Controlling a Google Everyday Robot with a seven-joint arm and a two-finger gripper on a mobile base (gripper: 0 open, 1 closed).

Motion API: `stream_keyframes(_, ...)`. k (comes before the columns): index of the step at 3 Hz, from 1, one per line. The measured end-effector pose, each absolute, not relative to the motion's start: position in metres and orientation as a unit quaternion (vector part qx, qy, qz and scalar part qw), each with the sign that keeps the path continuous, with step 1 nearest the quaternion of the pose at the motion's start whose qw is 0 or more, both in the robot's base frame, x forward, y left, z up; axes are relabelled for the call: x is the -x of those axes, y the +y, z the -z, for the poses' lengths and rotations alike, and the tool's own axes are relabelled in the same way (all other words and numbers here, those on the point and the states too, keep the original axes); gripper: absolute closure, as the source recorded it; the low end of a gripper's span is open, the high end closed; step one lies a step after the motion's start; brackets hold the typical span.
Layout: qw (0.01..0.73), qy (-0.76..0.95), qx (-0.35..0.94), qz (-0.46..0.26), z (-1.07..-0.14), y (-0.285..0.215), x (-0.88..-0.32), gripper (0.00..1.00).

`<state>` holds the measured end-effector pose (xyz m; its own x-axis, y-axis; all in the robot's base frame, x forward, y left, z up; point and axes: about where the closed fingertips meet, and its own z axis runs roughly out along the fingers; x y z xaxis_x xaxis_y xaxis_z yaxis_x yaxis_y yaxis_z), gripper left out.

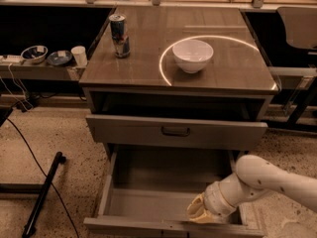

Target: Open middle drawer

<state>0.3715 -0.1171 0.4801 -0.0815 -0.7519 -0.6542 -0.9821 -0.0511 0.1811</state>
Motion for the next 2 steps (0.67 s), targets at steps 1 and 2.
stream_keyframes(1, 0.285, 0.67, 0.62, -0.291, -0.518, -0.134, -0.377, 0.81)
stream_keyframes(2, 0.301, 0.687, 0.598, -0.281, -0.519, -0.159, -0.365, 0.58)
